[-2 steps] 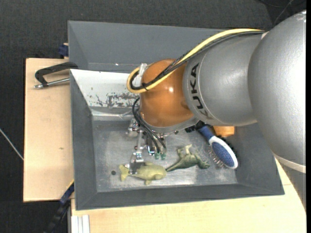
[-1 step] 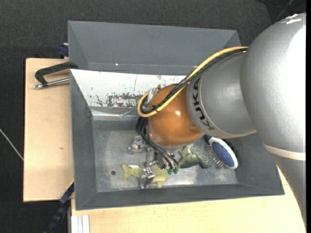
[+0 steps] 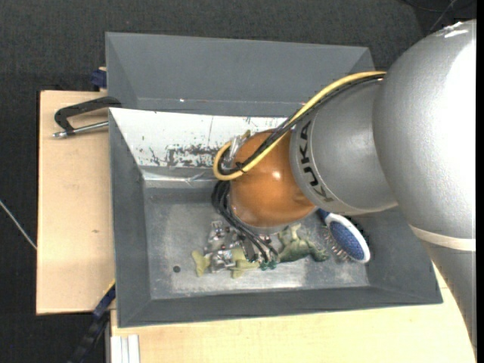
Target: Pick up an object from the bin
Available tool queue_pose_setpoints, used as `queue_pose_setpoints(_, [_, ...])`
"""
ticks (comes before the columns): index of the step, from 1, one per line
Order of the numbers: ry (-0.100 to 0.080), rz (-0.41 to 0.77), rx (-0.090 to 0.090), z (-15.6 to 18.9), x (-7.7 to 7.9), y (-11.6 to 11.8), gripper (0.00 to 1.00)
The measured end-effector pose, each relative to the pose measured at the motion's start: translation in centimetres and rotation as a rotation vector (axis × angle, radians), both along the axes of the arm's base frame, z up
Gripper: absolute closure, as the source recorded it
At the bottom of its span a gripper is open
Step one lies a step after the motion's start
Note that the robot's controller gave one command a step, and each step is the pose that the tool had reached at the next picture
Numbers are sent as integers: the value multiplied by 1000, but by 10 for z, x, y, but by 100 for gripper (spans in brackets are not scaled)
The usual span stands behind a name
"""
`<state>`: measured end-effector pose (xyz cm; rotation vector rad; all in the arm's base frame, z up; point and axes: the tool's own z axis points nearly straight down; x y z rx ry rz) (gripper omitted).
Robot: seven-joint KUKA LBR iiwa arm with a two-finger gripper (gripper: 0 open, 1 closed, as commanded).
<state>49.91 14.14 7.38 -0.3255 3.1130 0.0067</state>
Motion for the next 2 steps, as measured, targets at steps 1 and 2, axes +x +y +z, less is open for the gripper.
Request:
queue_pose_setpoints(1, [-2,230,-4,106,18,-5,100])
queue_pose_setpoints(2, [-2,216,-3,163,18,8,100])
